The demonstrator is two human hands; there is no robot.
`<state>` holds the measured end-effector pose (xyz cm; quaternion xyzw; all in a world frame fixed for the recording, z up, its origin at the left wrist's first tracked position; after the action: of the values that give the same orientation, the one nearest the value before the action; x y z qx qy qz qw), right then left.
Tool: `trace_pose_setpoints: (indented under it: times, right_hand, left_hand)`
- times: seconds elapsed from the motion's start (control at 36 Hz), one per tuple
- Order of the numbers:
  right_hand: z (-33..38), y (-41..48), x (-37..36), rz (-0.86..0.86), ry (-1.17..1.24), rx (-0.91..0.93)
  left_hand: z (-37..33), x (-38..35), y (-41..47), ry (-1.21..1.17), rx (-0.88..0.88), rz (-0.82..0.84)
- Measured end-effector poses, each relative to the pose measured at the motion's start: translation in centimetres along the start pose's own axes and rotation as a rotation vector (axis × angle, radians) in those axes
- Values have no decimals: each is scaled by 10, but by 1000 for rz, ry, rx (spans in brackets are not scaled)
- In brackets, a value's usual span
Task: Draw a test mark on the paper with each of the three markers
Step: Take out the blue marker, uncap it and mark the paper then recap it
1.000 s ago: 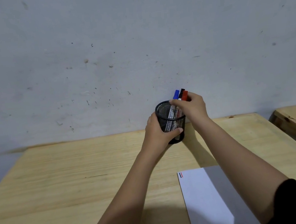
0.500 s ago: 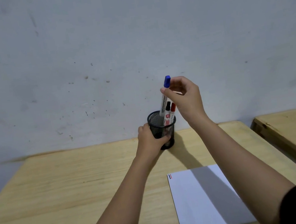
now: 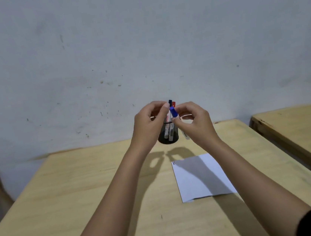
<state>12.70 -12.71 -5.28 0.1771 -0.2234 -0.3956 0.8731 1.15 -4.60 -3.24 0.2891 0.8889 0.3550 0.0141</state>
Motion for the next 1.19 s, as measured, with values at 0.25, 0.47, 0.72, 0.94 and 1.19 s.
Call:
trace_pose_setpoints:
  times: [0.25, 0.47, 0.72, 0.94, 1.19]
  right_hand:
    - [5, -27, 4, 84, -205, 110]
    - [-7, -28, 21, 242, -20, -91]
    - [-31, -41, 24, 136, 454, -269]
    - [-46, -56, -11, 90, 951, -482]
    - [-51, -47, -16, 91, 771, -379]
  left_hand:
    - [-11, -3, -26, 223, -106, 145]
    - [2, 27, -35, 8, -8, -120]
    - [25, 29, -56, -168, 84, -243]
    - [34, 11, -63, -206, 132, -179]
    - [62, 15, -59, -162, 304, -167]
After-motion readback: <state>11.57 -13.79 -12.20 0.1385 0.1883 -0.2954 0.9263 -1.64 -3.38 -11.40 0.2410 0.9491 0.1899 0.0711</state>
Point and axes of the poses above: each hand's wrist, its own y-axis towards the middle knuckle, its own x-axis out of the back of the hand, z = x × y, the point moved 6 cm from there along y, towards the middle knuckle, and after that the axes turned 9 degrees about -x, right-handed, at the moved point
